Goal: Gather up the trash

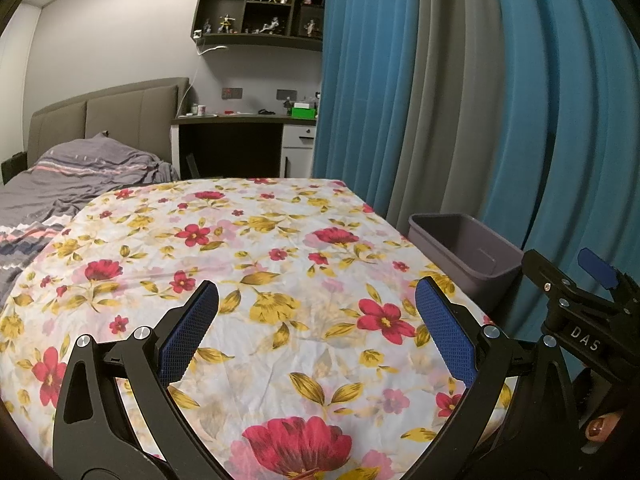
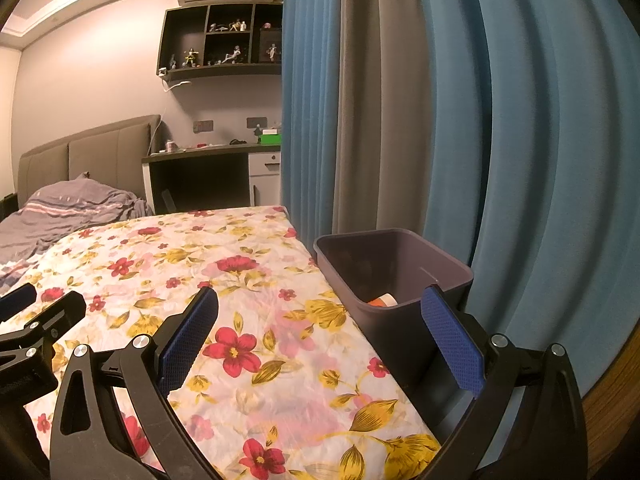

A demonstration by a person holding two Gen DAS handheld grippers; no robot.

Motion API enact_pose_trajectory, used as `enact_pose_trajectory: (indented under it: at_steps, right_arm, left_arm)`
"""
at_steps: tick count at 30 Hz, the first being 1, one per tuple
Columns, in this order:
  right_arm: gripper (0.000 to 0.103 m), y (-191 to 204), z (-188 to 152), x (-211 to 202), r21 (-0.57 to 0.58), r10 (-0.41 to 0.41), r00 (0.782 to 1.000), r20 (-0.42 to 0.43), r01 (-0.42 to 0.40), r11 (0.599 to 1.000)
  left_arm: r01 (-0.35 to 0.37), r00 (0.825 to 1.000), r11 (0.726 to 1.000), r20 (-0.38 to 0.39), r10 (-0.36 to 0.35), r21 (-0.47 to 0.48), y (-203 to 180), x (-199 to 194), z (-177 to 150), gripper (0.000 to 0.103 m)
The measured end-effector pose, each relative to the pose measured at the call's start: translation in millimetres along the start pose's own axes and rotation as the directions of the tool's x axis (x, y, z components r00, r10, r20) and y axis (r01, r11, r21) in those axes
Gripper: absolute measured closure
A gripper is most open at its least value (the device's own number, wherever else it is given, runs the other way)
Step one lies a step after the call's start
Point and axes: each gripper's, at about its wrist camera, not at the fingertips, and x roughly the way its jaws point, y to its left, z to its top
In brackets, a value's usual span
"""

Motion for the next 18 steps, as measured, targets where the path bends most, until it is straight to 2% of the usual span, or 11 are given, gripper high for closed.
enact_pose_trajectory:
  at_steps: [18]
  right_arm:
    - [0.006,-1.4,2.2,0.5,0.007,0.0,1.0,0.003,0.0,1.0]
  left_arm:
    - [-0.001,1.0,1.0,0.0,0.001,0.0,-0.3,0.3,0.2,0.006]
